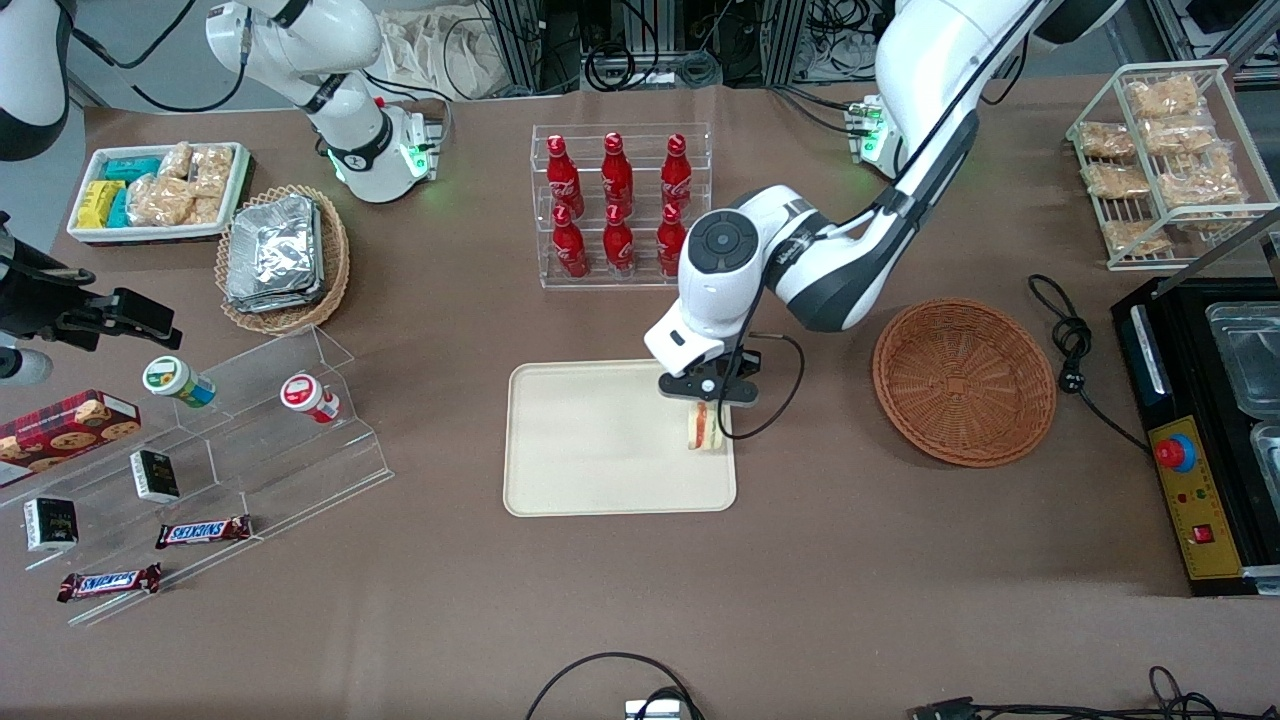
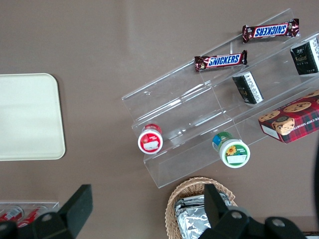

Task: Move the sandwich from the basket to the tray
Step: 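Lower the held sandwich onto the tray surface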

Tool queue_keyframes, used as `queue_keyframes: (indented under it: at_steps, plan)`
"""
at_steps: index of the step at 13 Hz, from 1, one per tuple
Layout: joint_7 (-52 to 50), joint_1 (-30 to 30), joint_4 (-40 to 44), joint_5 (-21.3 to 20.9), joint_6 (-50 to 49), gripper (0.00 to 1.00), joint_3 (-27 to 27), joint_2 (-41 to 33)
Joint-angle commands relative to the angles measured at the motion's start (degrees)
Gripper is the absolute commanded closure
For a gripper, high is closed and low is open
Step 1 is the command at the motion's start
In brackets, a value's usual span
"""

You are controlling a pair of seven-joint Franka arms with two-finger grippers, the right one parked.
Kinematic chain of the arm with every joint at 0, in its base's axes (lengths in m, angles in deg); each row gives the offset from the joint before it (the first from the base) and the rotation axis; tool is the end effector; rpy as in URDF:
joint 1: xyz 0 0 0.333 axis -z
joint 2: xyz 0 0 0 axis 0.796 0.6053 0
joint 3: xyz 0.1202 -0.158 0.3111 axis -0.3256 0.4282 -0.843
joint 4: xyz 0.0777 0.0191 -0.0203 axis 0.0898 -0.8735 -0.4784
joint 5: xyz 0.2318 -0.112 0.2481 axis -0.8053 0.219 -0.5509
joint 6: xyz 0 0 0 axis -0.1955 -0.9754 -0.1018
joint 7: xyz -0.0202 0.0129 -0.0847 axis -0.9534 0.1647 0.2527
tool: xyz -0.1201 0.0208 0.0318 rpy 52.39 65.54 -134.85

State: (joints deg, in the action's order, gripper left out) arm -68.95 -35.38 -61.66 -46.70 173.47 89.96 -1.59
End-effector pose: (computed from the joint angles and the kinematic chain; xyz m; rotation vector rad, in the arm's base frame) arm 0.5211 -0.4225 0.3622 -3.1289 0.2346 -0.0692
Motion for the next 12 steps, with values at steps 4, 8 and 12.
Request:
queue_keyframes:
  at_steps: [4,8,12]
  plan:
    - [-3.5,2.9,4.0,-1.6,5.2,0.78,-0.6,7.2]
    - [-6.8,3.5,4.6,-6.6,5.3,0.78,-0.6,9.8]
    - [-9.2,3.5,4.5,-9.0,5.5,0.78,-0.6,11.2]
